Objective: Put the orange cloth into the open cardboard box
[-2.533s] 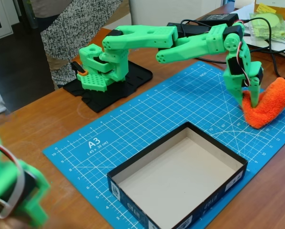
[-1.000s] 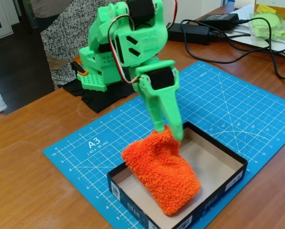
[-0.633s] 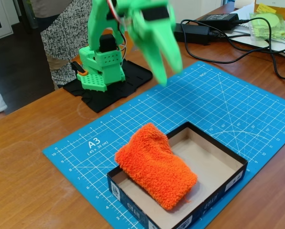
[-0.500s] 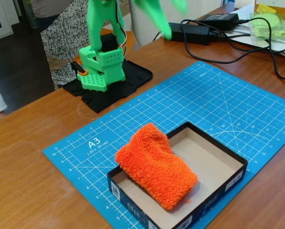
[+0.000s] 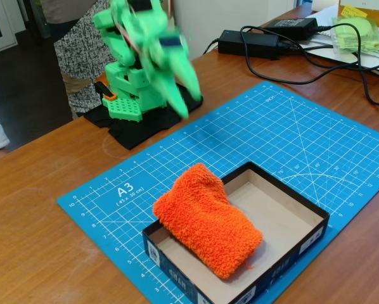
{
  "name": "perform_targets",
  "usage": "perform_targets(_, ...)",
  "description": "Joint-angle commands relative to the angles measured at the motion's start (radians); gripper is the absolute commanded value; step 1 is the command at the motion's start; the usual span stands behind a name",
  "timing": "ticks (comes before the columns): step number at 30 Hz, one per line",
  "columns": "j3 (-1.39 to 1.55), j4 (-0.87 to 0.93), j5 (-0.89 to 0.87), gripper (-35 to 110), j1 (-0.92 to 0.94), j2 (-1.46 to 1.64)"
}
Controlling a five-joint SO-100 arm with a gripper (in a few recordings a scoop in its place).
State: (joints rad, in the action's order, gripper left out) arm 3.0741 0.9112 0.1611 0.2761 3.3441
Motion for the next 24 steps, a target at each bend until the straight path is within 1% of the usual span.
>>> perform_targets(1, 0.055, 0.023, 0.005, 19, -0.025, 0.031)
perform_targets(6, 0.037, 0.077, -0.067, 13, -0.035, 0.031)
perform_targets(14, 0.035, 0.08, -0.077, 7, -0.031, 0.031)
perform_targets(18, 0.034, 0.087, -0.083, 0, -0.021, 0.031)
perform_targets(24, 0.031, 0.098, -0.075, 0, -0.034, 0.031)
